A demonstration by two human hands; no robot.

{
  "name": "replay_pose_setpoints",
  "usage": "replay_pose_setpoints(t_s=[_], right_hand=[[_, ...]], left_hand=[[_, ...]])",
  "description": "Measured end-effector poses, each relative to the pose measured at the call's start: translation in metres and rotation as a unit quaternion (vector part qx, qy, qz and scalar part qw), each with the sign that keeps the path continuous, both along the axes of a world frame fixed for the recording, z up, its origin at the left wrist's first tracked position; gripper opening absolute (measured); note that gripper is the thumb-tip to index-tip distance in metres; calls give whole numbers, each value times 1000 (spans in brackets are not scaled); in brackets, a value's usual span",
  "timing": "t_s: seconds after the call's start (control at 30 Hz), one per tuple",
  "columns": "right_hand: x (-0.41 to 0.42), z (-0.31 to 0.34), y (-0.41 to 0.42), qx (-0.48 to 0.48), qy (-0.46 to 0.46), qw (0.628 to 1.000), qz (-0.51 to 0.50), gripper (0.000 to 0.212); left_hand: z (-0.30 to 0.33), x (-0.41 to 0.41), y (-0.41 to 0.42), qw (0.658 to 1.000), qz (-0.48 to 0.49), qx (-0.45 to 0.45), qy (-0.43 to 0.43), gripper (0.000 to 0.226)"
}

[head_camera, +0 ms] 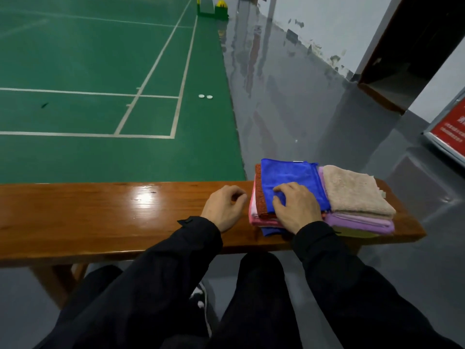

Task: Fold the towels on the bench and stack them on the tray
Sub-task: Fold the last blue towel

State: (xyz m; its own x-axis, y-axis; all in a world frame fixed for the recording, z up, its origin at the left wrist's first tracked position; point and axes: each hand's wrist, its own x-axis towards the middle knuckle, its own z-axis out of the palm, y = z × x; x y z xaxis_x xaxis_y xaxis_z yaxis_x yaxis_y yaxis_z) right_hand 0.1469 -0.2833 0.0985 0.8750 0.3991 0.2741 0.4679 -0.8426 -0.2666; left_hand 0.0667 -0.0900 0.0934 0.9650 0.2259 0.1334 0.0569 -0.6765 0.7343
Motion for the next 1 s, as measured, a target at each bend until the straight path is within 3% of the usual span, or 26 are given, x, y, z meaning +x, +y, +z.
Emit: replay_pose_setpoints(t_s=[0.07, 0.13, 0.2, 0.27, 0.4, 0.47, 0.53, 0.63, 0.87, 0.93, 1.0], right_hand=[[-6, 0, -5, 73, -3, 997, -2, 21], [-20, 2, -10, 234, 14, 971, -45, 14], [-40, -2, -14, 417, 58, 897, -133, 8], [-55, -14, -18, 534, 153, 797, -239, 12], [-66, -28, -29, 601, 363, 638, -317, 2], [-59, -30, -31, 636, 400, 588, -298, 15], [-50, -39, -28, 653, 415, 566, -284, 37], [-40, -51, -14, 652, 430, 562, -273, 71], [-20, -57, -9, 691, 422, 518, -275, 51], [-22, -58, -13, 693, 422, 513, -279, 49], [-25, -59, -15, 694, 422, 515, -275, 49]], left_hand=[[-1, 1, -2, 998, -4, -57, 30, 35], [-4, 10, -7, 987, 2, -149, 66, 59], [-9, 27, -12, 966, 20, -237, 105, 87], [-15, 50, -20, 940, 35, -306, 143, 122], [-34, 87, -35, 856, 67, -472, 199, 133], [-52, 103, -37, 835, 73, -498, 222, 150], [-84, 124, -34, 826, 62, -500, 254, 154], [-121, 143, -34, 823, 53, -499, 266, 135], [-89, 122, -49, 802, 62, -532, 265, 143], [-84, 120, -54, 780, 48, -558, 279, 125], [-68, 105, -62, 767, 13, -582, 272, 87]])
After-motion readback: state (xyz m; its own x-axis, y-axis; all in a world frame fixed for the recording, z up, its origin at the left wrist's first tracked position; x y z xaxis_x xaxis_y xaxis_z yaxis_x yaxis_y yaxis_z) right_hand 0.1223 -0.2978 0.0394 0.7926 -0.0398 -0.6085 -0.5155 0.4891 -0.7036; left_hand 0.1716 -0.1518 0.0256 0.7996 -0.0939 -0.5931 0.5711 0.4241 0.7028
